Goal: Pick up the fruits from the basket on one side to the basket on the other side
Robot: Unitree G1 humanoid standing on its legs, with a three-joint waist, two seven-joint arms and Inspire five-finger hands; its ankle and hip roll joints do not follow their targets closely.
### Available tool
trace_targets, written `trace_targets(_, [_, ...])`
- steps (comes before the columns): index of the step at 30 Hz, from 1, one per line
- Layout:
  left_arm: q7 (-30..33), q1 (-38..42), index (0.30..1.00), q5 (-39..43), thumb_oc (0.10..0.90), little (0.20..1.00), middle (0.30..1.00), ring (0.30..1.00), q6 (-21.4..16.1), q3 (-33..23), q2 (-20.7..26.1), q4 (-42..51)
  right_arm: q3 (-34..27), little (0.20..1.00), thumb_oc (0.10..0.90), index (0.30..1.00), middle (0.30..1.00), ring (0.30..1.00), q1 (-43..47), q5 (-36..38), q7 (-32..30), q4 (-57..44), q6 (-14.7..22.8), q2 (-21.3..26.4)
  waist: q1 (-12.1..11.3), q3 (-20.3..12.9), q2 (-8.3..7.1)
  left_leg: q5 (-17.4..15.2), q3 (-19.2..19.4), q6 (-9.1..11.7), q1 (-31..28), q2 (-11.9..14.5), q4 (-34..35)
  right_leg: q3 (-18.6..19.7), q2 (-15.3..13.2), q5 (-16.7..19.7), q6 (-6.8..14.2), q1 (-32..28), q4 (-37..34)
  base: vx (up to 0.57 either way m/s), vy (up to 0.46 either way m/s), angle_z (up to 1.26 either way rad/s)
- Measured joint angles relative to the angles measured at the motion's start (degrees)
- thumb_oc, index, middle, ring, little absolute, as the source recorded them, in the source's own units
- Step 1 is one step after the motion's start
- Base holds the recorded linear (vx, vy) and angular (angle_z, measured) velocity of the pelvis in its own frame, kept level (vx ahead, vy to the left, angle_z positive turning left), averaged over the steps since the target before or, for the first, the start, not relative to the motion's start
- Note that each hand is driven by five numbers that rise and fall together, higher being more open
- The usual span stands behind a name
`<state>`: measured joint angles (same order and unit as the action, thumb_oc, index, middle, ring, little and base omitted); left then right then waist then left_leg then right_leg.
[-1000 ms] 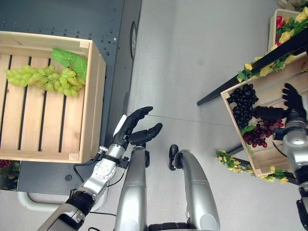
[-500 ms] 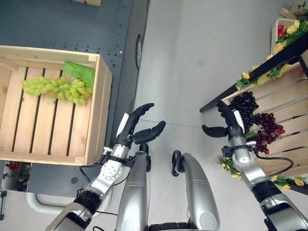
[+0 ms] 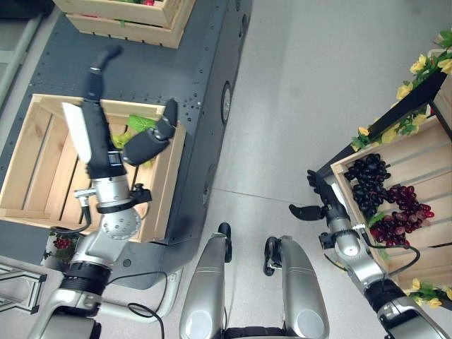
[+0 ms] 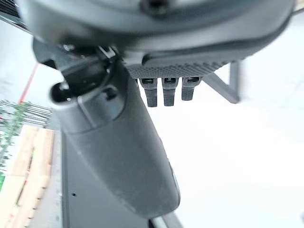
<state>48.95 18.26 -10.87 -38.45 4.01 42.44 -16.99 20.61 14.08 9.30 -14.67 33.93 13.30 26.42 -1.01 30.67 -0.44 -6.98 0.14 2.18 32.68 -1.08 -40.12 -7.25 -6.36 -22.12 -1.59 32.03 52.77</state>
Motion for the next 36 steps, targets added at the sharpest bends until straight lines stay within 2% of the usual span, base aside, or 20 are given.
trace_targets(4, [5.3, -0.4, 0.900, -0.3, 0.800, 0.900, 0.900, 0.900, -0.6, -2.5, 0.1, -3.5, 0.0, 0.900, 0.800, 0.900, 0.900, 0.900, -2.8, 0.0, 0.0, 0.1, 0.0, 0.0, 0.1, 0.0, 0.05, 0.4, 0.0, 0.4, -1.3, 0.0, 1.5, 0.1, 0.1, -0.1, -0.3, -0.9, -0.7, 0.02, 0.033, 0.02])
trace_targets(6, [7.8, 0.4, 0.900, -0.2, 0.800, 0.900, 0.900, 0.900, -0.8, -3.3, 0.5, -8.8, 0.0, 0.900, 0.800, 0.900, 0.900, 0.900, -3.0, 0.0, 0.0, 0.1, 0.0, 0.0, 0.3, 0.0, 0.08, 0.5, 0.0, 0.5, -2.0, 0.1, 1.8, 0.1, 0.1, -0.2, -0.5, -1.4, -0.7, 0.04, 0.047, -0.03])
trace_targets(11, [6.9, 2.0, 0.900, -0.9, 0.800, 0.900, 0.900, 0.900, 1.3, -1.9, 4.7, -19.8, 0.0, 0.900, 0.800, 0.900, 0.900, 0.900, -1.7, 0.0, 1.1, -0.1, 0.0, 0.5, 1.0, 0.0, 0.11, 0.9, 0.0, 0.7, -2.3, 0.3, 2.0, -0.2, 0.2, -0.3, -0.6, -1.7, -0.7, 0.02, 0.035, 0.01])
trace_targets(16, [2.7, 2.5, 0.900, -2.6, 0.800, 0.900, 0.900, 0.900, 5.5, 1.3, 9.4, -29.0, 0.0, 0.900, 0.800, 0.900, 0.900, 0.900, 0.3, 0.1, 3.0, -0.3, 0.6, 2.6, 2.0, 0.1, 0.19, 0.8, 0.3, 0.7, -1.5, 0.7, 1.6, -0.5, 0.2, -0.4, -0.8, -1.2, -0.7, 0.01, 0.046, 0.01])
trace_targets(17, [0.6, 2.6, 0.900, -2.8, 0.800, 0.900, 0.900, 0.900, 7.3, 2.4, 10.4, -30.6, 0.0, 0.900, 0.800, 0.900, 0.900, 0.900, 0.7, 0.2, 3.0, -0.3, 1.0, 3.1, 2.0, 0.1, 0.26, 0.8, 0.4, 0.7, -0.9, 0.9, 1.4, -0.7, 0.3, -0.4, -0.8, -0.7, -0.7, 0.01, 0.060, 0.02])
trace_targets(19, [-2.6, 3.5, 0.900, -3.0, 0.800, 0.900, 0.900, 0.900, 9.7, 3.8, 10.7, -33.7, 0.0, 0.900, 0.800, 0.900, 0.900, 0.900, 1.3, 0.2, 4.1, -0.3, 1.1, 3.8, 2.0, 0.1, 0.29, 0.8, 0.5, 0.7, -0.2, 1.1, 0.9, -0.8, 0.3, -0.4, -0.9, 0.0, -0.5, 0.01, 0.065, 0.02])
trace_targets(20, [-5.1, 4.8, 0.900, -4.5, 0.800, 0.900, 0.900, 0.900, 12.1, 6.0, 11.1, -36.5, 0.1, 0.900, 0.800, 0.900, 0.900, 0.900, 1.8, 0.4, 5.4, -0.3, 1.4, 4.3, 2.0, 0.1, 0.28, 0.8, 0.5, 0.7, 0.4, 1.1, 0.7, -0.8, 0.3, -0.4, -0.9, 0.6, -0.3, 0.00, 0.046, 0.00])
trace_targets(24, [-9.5, 5.9, 0.900, -8.5, 0.800, 0.900, 0.900, 0.900, 17.2, 11.5, 11.4, -37.6, 0.3, 0.900, 0.800, 0.900, 0.900, 0.900, 3.4, 2.4, 9.3, -0.3, 2.9, 5.3, 1.8, 0.1, 0.25, 0.8, 0.7, 0.6, 2.9, 1.2, 0.1, -0.9, 0.2, -0.4, -0.9, 2.9, 0.5, 0.00, 0.070, 0.03])
trace_targets(31, [-9.5, 9.7, 0.900, -13.9, 0.800, 0.900, 0.900, 0.900, 21.1, 15.6, 12.0, -37.6, 0.8, 0.900, 0.800, 0.900, 0.900, 0.900, 4.8, 2.9, 11.5, -0.1, 3.2, 6.4, 1.2, 0.0, 0.15, 0.7, 0.4, 0.6, 6.7, 1.2, -0.8, -1.5, -0.1, -0.3, -0.8, 6.1, 0.8, -0.02, 0.085, 0.04])
trace_targets(36, [-9.5, 15.3, 0.900, -20.2, 0.800, 0.900, 0.900, 0.900, 25.5, 22.8, 12.9, -37.5, 2.8, 0.900, 0.800, 0.900, 0.900, 0.900, 6.6, 4.7, 12.8, 0.0, 3.2, 8.6, 1.2, 0.0, 0.22, 0.9, 0.5, 0.4, 9.0, 1.0, -1.2, -1.9, -0.5, -0.3, -0.8, 8.1, 1.3, -0.03, 0.085, 0.04])
